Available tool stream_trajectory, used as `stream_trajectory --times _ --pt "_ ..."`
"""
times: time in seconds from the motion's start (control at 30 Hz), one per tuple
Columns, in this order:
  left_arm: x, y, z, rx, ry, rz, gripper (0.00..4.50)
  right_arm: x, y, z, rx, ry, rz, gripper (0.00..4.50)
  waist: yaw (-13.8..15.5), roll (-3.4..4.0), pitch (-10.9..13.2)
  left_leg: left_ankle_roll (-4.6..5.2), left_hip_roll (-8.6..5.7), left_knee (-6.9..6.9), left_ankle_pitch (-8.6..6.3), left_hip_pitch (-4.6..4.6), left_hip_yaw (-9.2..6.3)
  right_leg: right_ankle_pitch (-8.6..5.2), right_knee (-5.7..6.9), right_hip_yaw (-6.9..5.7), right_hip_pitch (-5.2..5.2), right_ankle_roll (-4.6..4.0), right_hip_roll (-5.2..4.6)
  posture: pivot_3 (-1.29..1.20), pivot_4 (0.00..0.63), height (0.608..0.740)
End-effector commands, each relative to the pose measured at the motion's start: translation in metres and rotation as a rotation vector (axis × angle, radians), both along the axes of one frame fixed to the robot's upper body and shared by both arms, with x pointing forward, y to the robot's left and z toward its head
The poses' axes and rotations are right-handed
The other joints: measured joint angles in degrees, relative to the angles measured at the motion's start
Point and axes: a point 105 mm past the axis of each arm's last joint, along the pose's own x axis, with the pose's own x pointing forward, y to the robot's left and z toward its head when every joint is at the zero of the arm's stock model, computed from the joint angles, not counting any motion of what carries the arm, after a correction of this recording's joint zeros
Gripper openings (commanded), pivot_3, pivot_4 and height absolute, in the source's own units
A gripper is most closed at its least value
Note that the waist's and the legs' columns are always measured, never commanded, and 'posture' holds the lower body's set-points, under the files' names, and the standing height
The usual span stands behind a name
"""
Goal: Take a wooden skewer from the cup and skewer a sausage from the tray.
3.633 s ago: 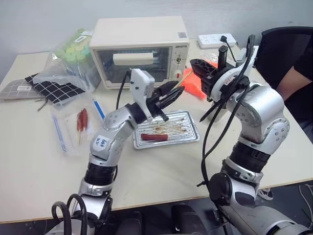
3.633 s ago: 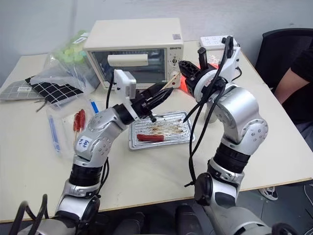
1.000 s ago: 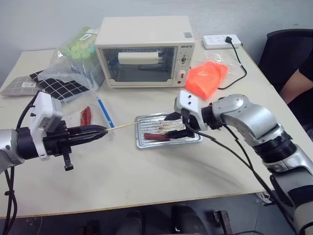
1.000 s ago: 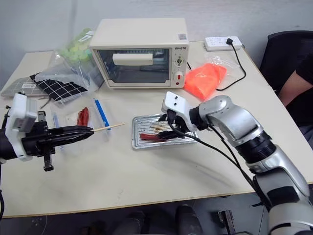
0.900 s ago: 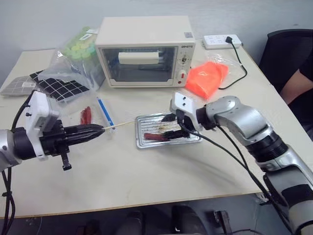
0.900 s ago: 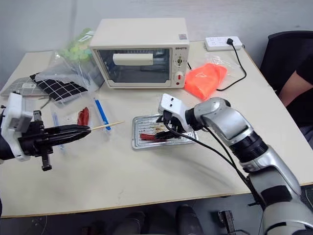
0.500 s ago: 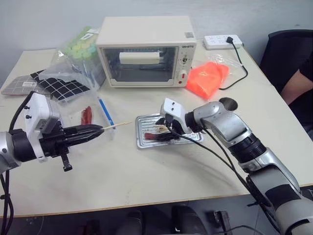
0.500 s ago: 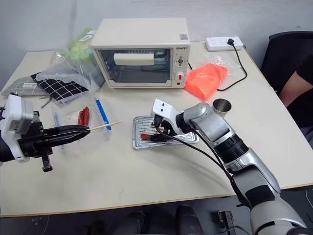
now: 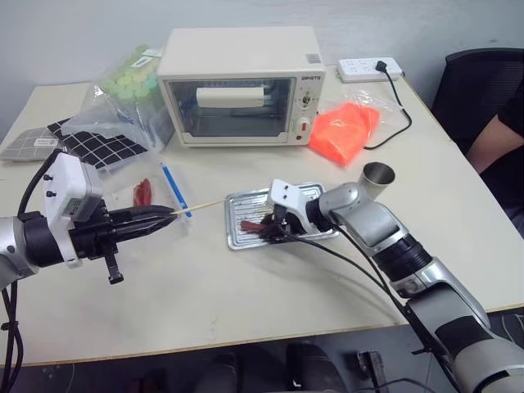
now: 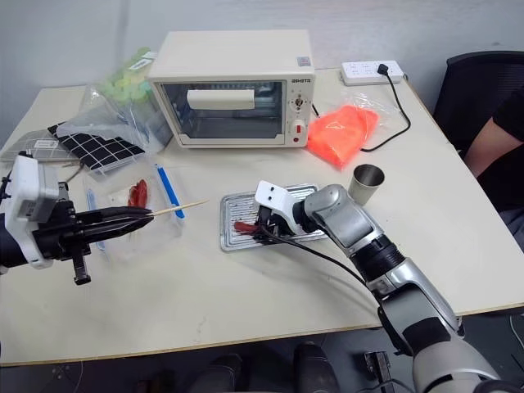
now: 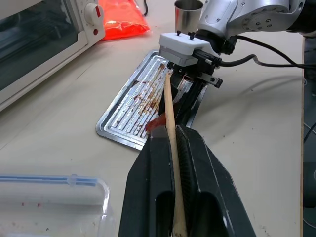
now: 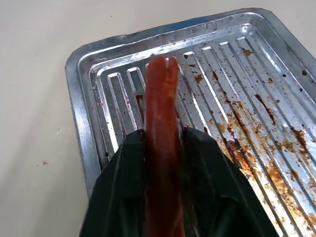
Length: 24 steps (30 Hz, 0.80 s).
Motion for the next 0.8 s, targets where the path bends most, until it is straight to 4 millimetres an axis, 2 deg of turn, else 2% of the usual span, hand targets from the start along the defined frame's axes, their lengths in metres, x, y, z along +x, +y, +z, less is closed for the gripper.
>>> stream_trajectory --times 0.03,0.27,0.33,0.63,0.7,0.8 --pt "0.001 0.001 0.006 0.020 -0.040 0.002 0.00 -0.001 0.001 0.003 0.012 -0.008 0.004 1.37 0.0 0.00 0.0 0.00 0.00 0.00 0.00 0.00 0.00 0.00 0.00 0.00 0.00 0.00 0.00 0.00 0.150 0.740" --pt "0.003 0.000 0.004 0.033 -0.044 -0.008 0.00 -0.002 0.000 0.002 0.025 0.005 -0.003 1.37 0.0 0.00 0.0 0.00 0.00 0.01 0.00 0.01 0.00 0.00 0.00 0.01 0.01 0.00 0.00 0.00 0.150 0.740" --pt "0.004 0.000 0.004 0.035 -0.046 -0.010 0.00 -0.002 0.000 0.002 0.029 0.005 -0.005 1.04 0.0 0.00 0.0 0.00 0.00 0.01 0.00 0.01 0.00 0.00 0.00 0.01 0.01 0.00 0.00 0.00 0.150 0.740" --pt "0.007 0.000 0.004 0.042 -0.051 -0.020 0.00 -0.003 -0.001 0.006 0.042 0.003 -0.012 1.04 0.0 0.00 0.0 0.00 0.00 0.01 0.00 0.01 0.00 0.00 0.05 0.01 0.01 0.00 0.00 0.00 0.150 0.740" --pt "0.007 -0.001 0.003 0.041 -0.048 -0.027 0.00 -0.002 -0.003 0.011 0.040 -0.014 -0.009 1.04 0.0 0.00 0.0 0.00 0.00 0.01 0.00 0.01 0.00 0.00 0.04 0.00 0.01 0.00 0.00 0.00 0.150 0.740" --pt "0.011 -0.001 0.001 0.043 -0.048 -0.037 0.00 -0.003 -0.012 0.030 0.048 -0.021 0.011 1.04 0.0 0.00 0.0 0.00 -0.02 0.01 0.00 0.01 0.01 0.00 0.04 0.01 0.00 0.00 -0.01 0.00 0.150 0.740"
